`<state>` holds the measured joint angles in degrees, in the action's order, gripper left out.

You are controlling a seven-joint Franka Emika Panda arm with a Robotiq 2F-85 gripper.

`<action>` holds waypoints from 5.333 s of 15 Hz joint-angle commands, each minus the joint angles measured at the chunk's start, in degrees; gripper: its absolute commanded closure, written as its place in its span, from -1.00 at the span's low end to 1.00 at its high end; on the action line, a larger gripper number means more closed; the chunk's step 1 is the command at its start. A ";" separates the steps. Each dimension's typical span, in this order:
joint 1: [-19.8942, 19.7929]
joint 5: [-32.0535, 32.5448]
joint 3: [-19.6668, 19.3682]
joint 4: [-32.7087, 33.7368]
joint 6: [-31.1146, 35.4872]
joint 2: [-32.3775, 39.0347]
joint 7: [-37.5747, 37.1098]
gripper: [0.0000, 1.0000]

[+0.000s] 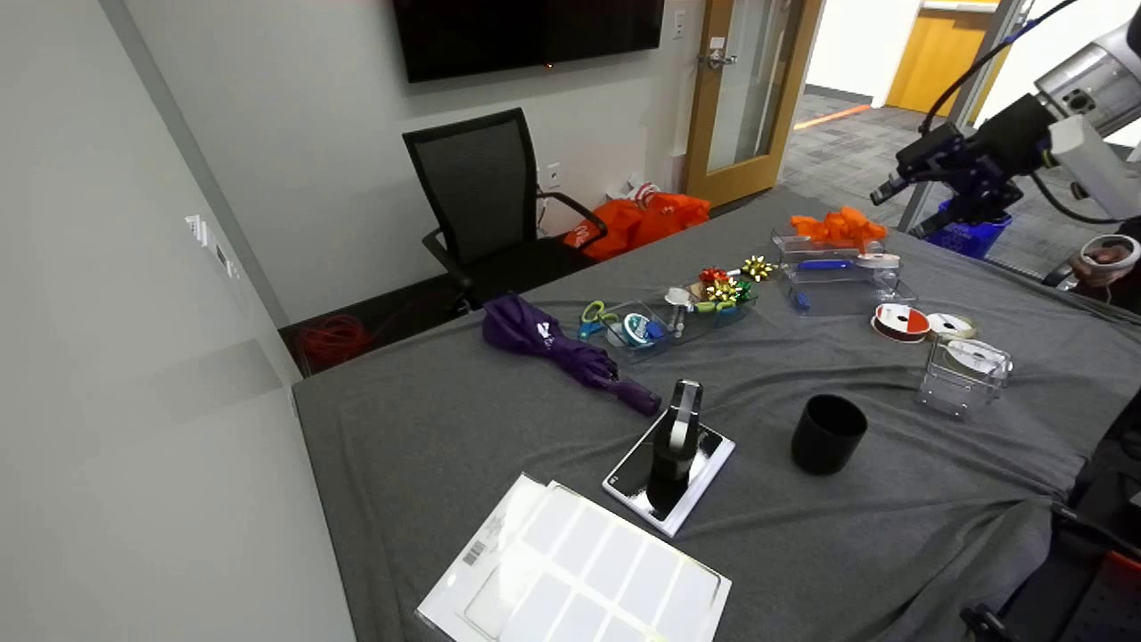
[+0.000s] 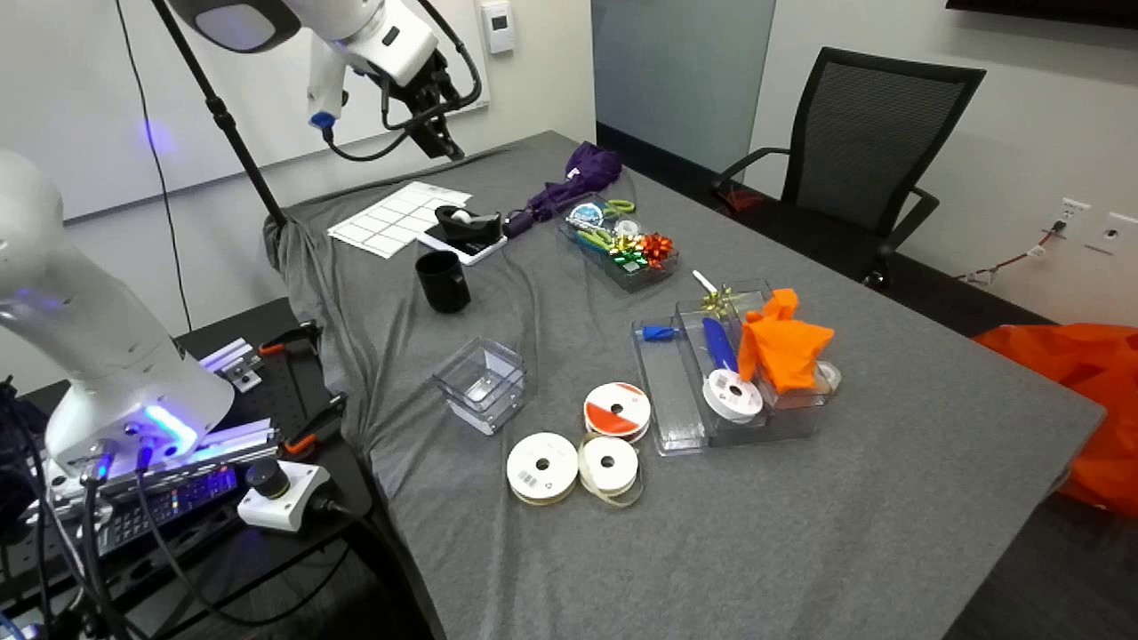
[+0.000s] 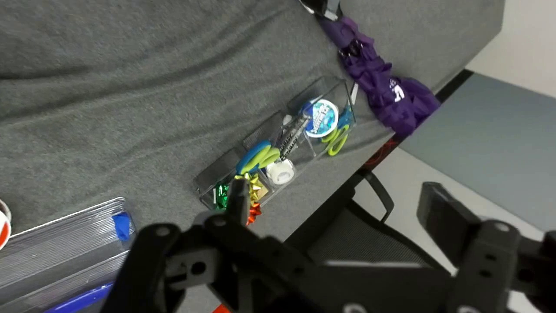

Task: Put the scissors in the empty clear object

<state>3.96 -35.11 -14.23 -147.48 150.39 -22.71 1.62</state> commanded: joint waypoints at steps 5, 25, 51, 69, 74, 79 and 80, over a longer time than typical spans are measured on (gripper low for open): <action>4.01 -16.74 0.47 11.83 14.80 17.78 -4.39 -1.00; 3.72 -53.00 3.72 29.66 24.04 37.05 9.61 -1.00; 3.62 -65.35 2.98 45.99 12.80 63.95 15.67 -1.00; 2.88 -65.31 1.22 49.77 10.37 67.17 14.90 0.99; 3.02 -65.79 0.82 48.19 10.47 64.92 14.64 0.93; 3.65 -63.10 0.71 44.67 10.48 61.41 10.07 0.93; 3.69 -62.13 0.70 43.84 10.15 60.60 8.62 0.93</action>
<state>7.53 -99.31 -13.35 -99.63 161.28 41.99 13.36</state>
